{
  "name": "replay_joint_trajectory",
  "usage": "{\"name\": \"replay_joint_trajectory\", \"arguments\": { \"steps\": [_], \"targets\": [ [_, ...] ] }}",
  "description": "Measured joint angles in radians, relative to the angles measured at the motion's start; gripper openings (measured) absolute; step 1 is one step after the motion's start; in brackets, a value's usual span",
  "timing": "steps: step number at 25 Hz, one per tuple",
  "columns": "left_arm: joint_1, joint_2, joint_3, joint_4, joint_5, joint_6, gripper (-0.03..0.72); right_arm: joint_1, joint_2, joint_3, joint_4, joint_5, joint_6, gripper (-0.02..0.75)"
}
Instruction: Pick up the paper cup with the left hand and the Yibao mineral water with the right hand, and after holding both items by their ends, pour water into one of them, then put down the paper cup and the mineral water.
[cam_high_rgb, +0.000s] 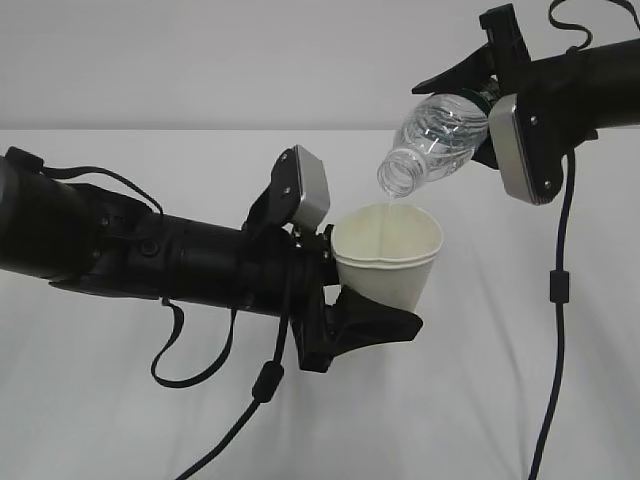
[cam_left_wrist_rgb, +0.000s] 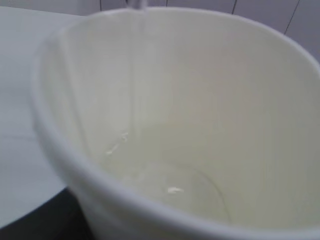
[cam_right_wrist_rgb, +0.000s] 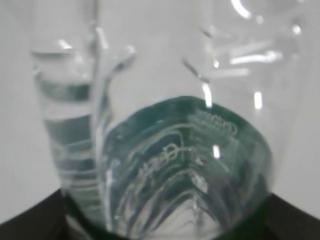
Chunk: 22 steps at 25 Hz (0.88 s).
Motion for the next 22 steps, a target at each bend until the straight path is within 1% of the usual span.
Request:
{"name": "replay_joint_trajectory", "arguments": {
  "steps": [22],
  "targets": [
    [-0.002, 0.0, 0.0, -0.018, 0.004, 0.0, 0.456, 0.0, 0.0, 0.0, -0.008, 0.0, 0.0, 0.462]
  ]
}}
